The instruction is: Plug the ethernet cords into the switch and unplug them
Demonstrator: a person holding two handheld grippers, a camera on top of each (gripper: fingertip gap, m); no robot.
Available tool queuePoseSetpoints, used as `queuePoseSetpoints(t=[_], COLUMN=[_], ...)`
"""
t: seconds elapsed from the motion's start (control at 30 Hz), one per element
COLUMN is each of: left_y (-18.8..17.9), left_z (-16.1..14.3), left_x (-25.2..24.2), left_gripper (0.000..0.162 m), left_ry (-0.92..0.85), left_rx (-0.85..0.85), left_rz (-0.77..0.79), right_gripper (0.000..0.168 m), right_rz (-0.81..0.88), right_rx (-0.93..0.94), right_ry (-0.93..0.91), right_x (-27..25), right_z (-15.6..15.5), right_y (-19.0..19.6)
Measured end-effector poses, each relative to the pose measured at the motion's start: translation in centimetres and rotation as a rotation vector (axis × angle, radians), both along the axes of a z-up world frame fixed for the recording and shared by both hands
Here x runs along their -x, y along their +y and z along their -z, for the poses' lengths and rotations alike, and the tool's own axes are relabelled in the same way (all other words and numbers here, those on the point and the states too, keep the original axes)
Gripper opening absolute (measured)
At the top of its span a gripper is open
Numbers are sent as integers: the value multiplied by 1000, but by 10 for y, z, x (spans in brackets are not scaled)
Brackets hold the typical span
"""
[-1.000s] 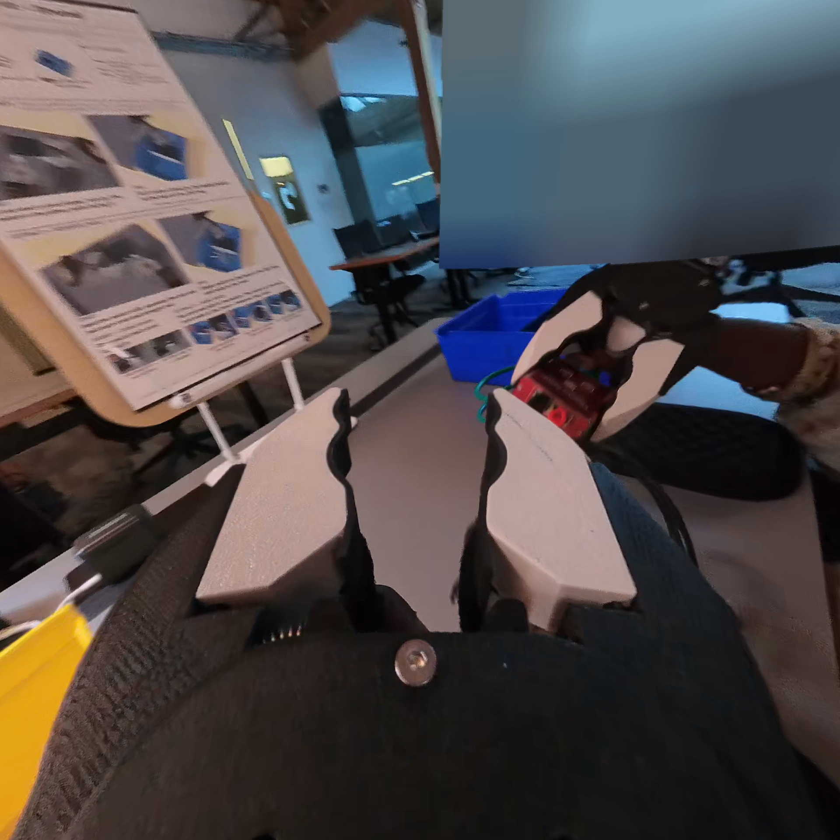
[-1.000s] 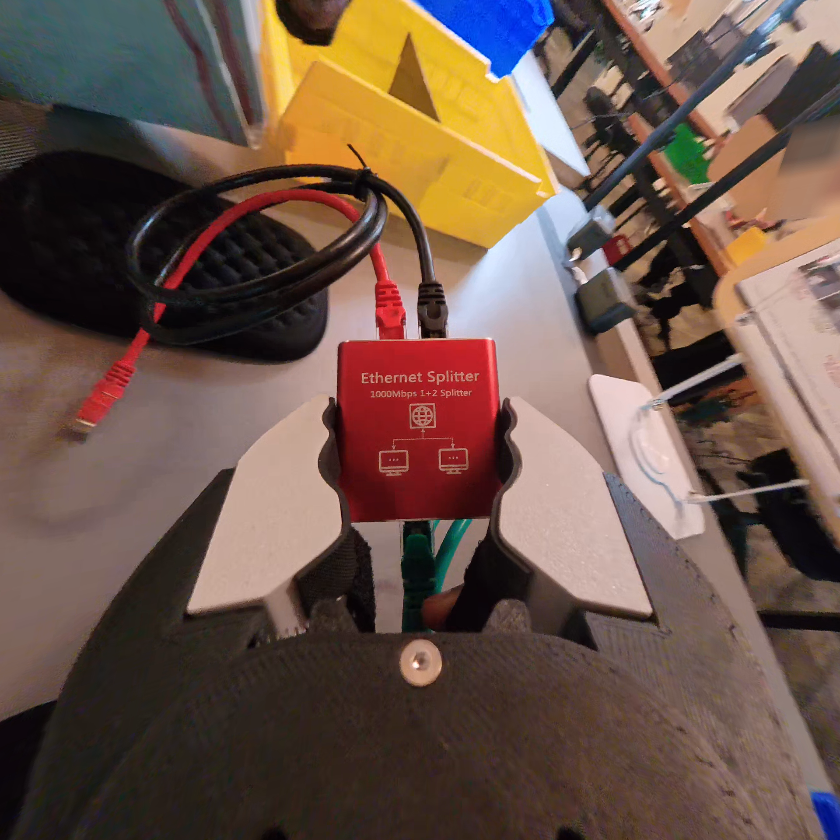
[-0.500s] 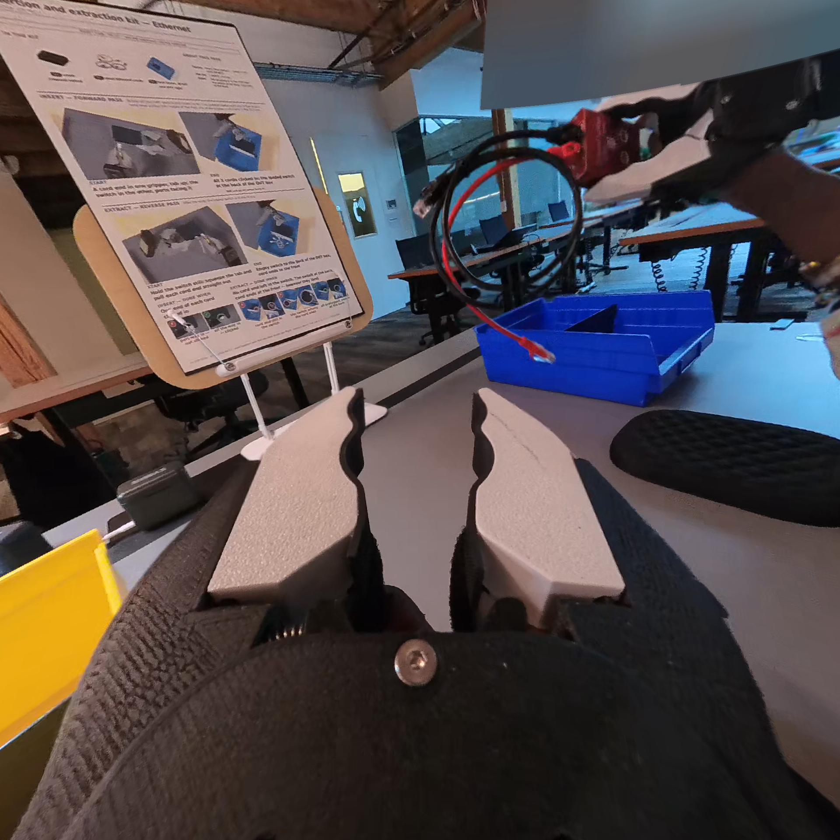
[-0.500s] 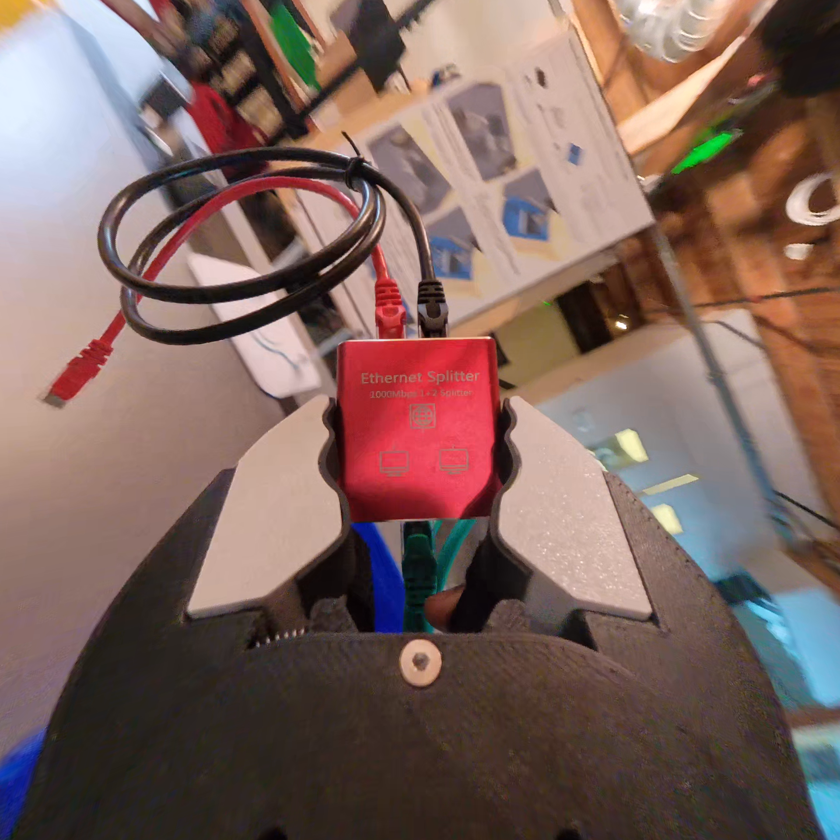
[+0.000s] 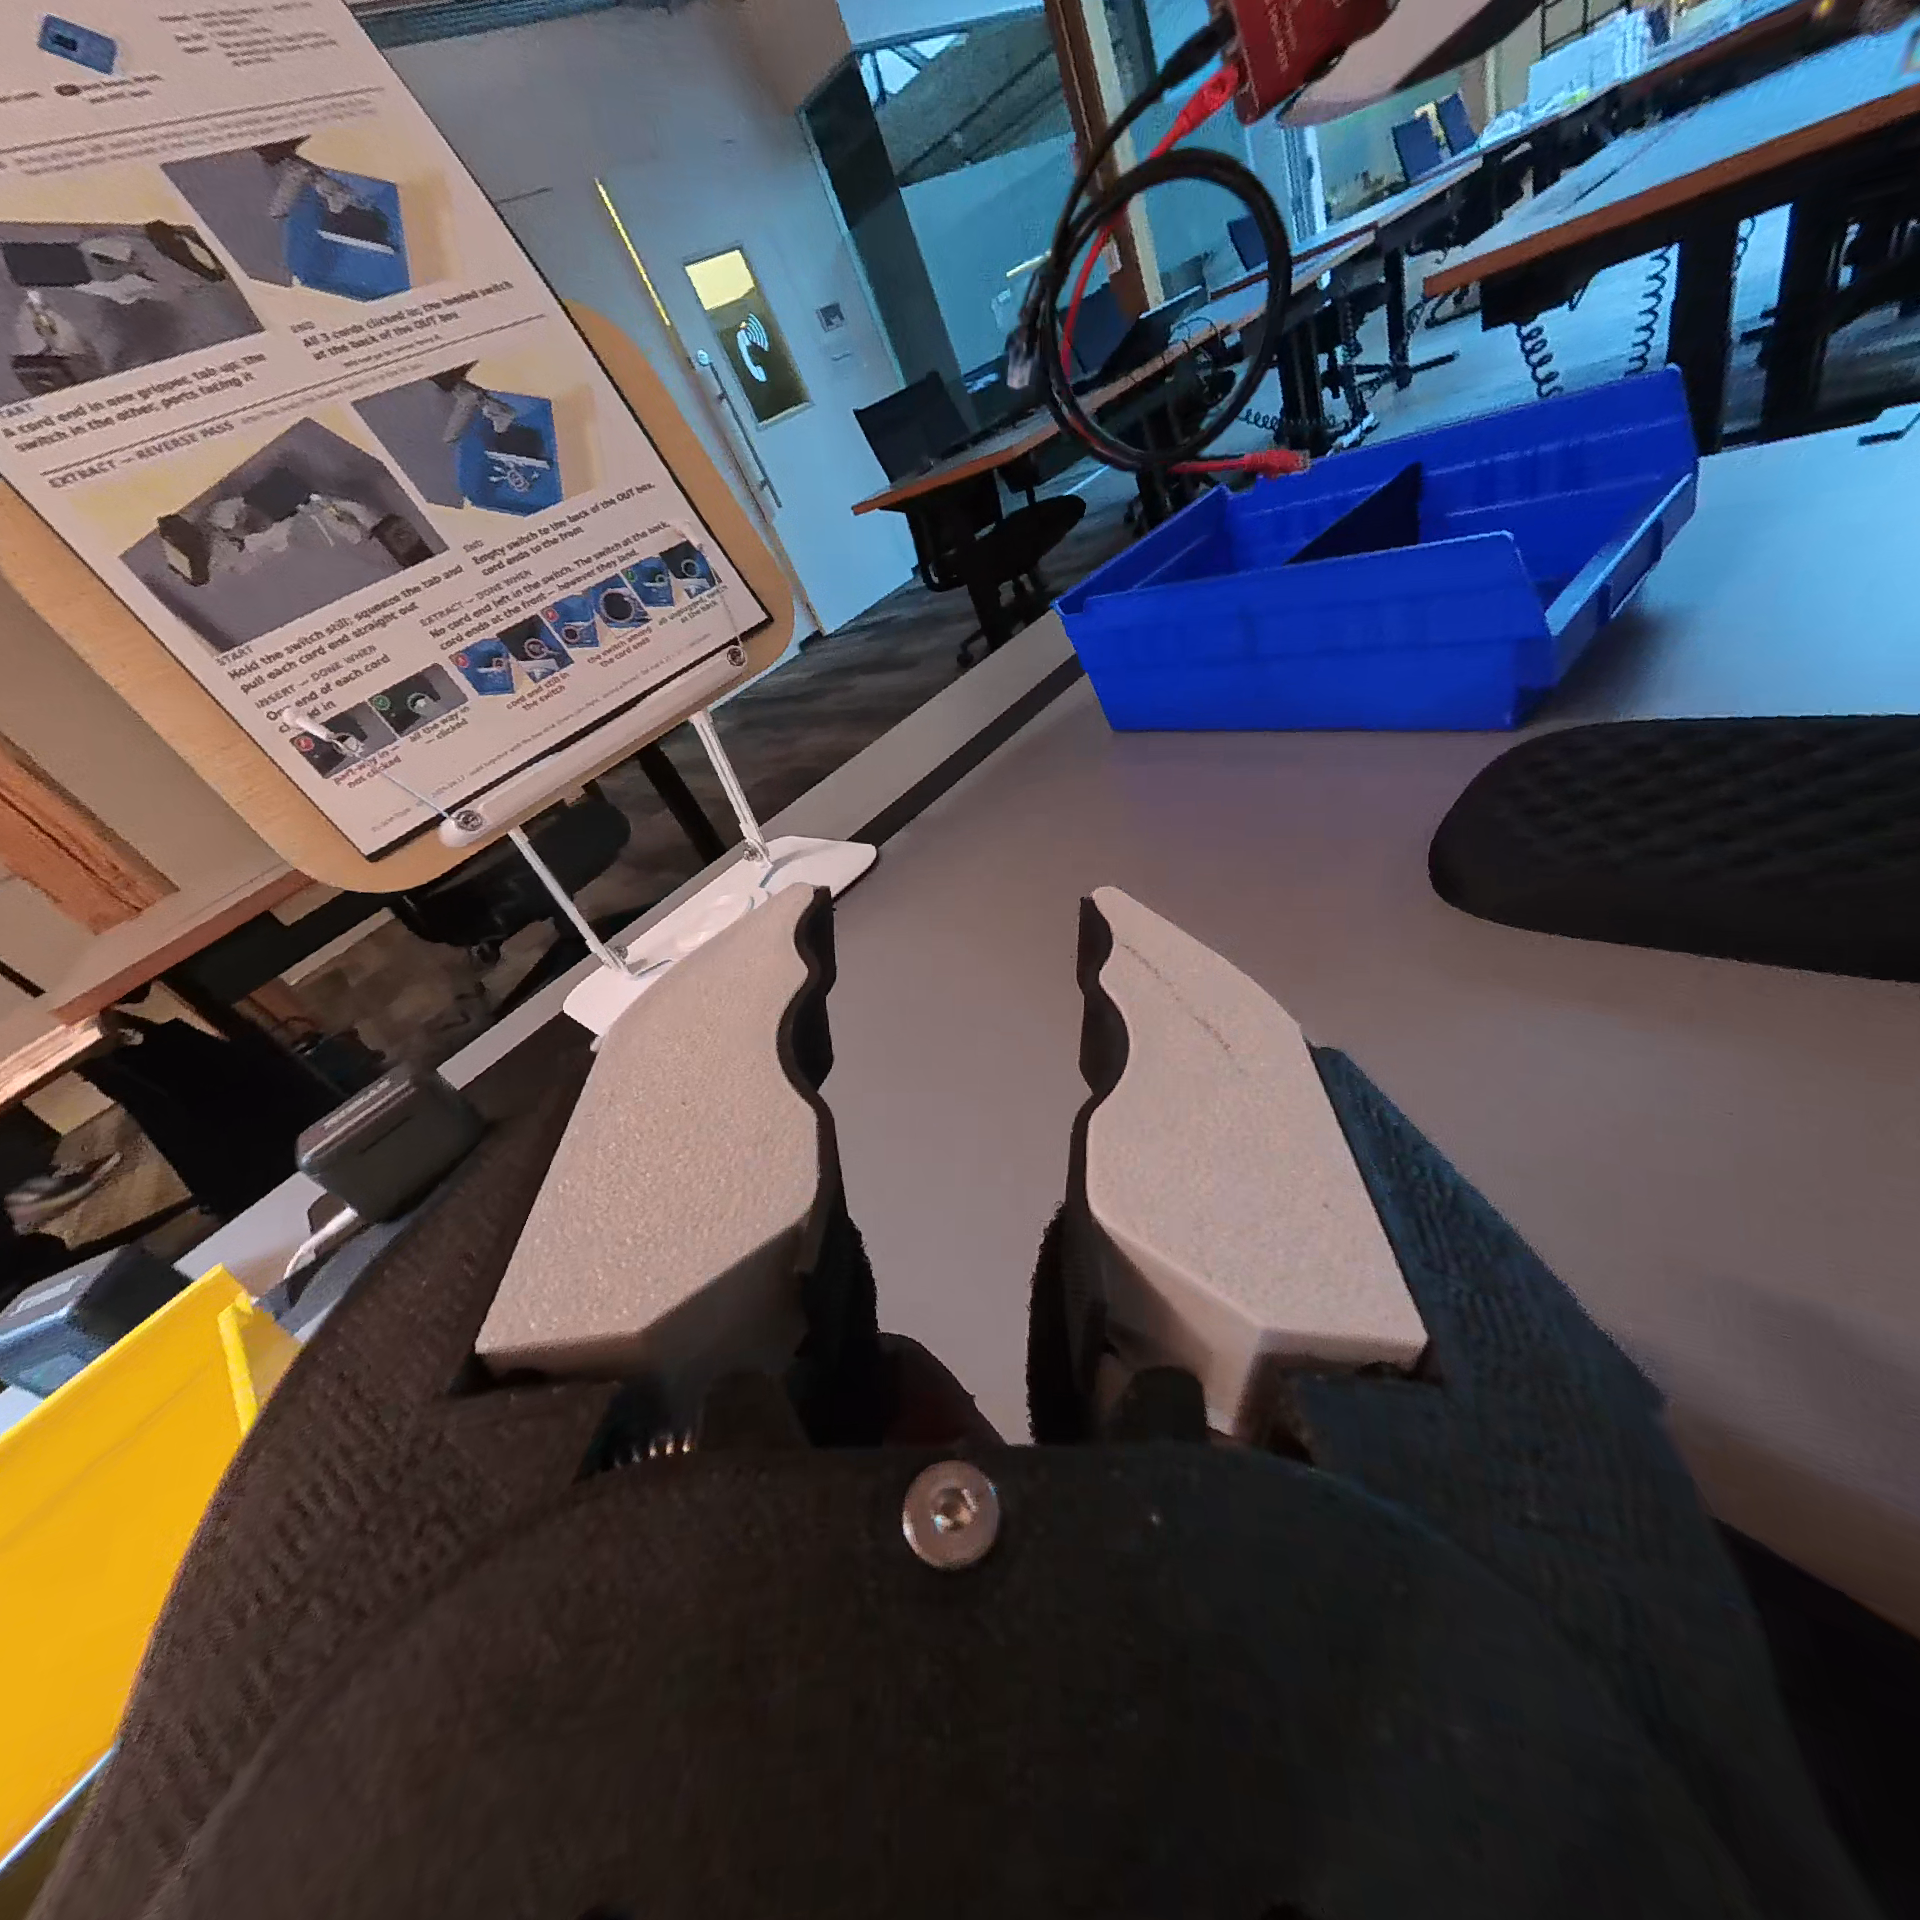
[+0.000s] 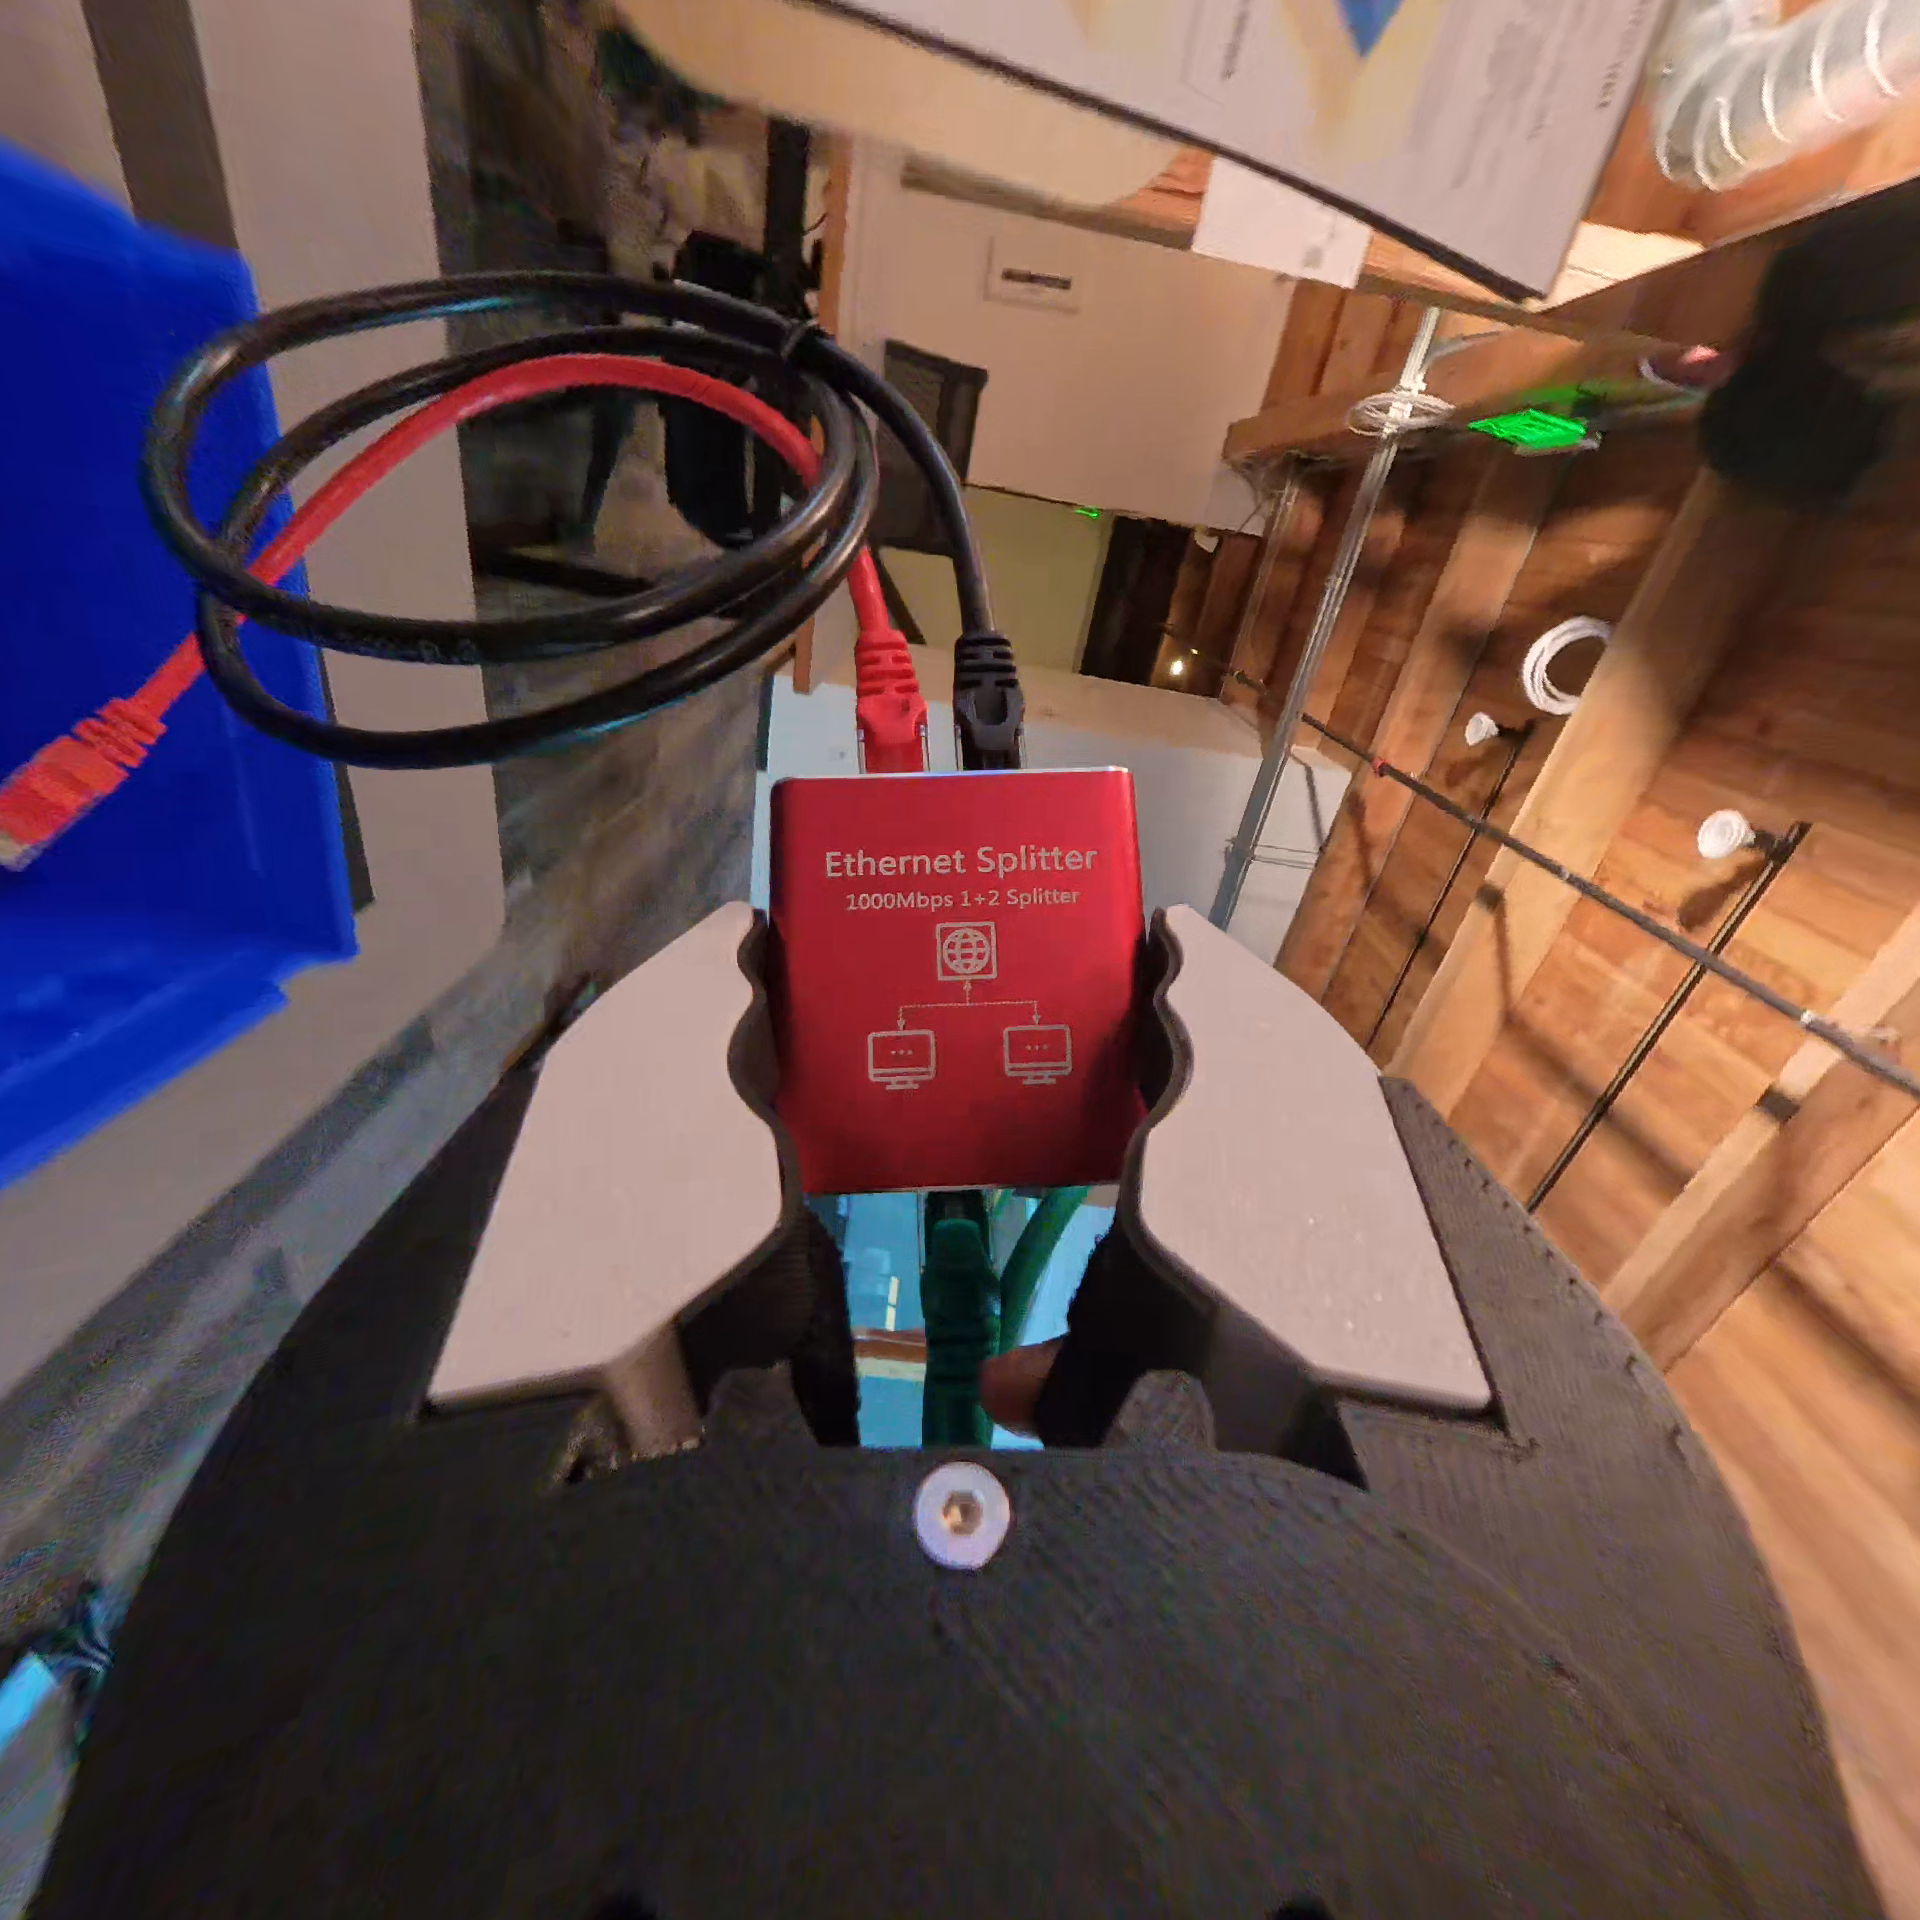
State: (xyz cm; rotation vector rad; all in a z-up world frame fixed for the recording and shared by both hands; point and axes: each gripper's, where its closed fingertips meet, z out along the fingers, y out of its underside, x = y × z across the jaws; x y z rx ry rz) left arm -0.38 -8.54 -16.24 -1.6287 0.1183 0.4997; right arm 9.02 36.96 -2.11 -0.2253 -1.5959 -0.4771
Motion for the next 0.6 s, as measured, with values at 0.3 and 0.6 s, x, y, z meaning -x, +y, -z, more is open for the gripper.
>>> queuePoseSetpoints(t=[0.3,0.6], left_y=[7,13], left_z=[2,12], left_x=[-1,-2], left_gripper=[45,45], left_ry=[2,25], left_rx=[15,63], left_rz=[6,4], right_gripper=[69,69], right_rz=[-11,-105], right_rx=[-198,34], right_ry=[-277,-302], right_x=[26,43], right_z=[77,148], right_y=[28,30])
